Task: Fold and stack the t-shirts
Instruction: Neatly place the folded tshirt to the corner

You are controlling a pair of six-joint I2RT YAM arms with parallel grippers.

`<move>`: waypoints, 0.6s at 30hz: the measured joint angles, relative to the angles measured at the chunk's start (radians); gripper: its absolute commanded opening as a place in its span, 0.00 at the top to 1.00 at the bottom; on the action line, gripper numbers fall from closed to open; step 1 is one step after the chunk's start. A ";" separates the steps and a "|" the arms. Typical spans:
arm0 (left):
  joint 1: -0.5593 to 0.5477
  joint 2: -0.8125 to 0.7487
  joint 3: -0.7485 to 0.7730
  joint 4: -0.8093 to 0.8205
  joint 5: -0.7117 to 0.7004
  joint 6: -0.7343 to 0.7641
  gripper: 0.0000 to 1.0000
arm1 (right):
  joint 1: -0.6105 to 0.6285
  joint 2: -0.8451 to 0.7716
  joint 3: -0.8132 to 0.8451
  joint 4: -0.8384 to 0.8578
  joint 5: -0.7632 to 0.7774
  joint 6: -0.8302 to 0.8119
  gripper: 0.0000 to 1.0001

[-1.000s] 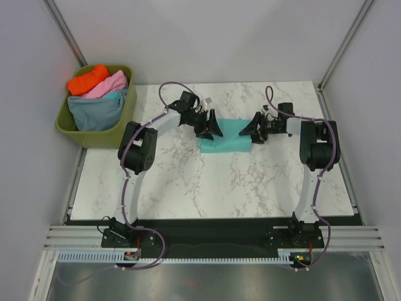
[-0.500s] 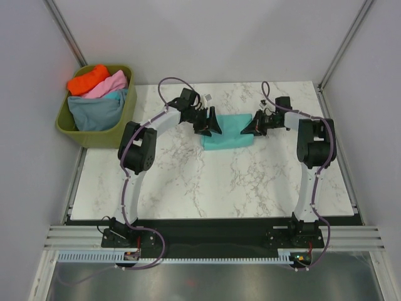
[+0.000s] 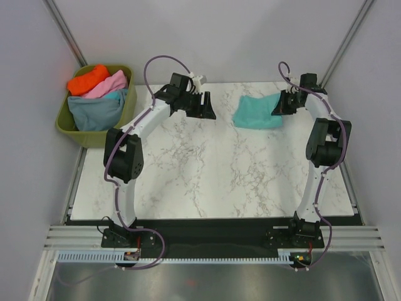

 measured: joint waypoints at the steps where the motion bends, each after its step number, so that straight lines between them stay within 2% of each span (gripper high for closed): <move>1: 0.000 -0.014 -0.008 -0.001 -0.002 0.004 0.27 | -0.005 0.015 0.035 -0.016 0.026 -0.023 1.00; 5: 0.000 -0.072 -0.062 -0.013 -0.008 0.024 0.27 | -0.023 0.082 0.163 -0.039 0.118 -0.091 1.00; 18: 0.000 -0.140 -0.146 -0.039 -0.063 0.071 0.26 | -0.092 0.232 0.425 -0.053 0.385 -0.228 1.00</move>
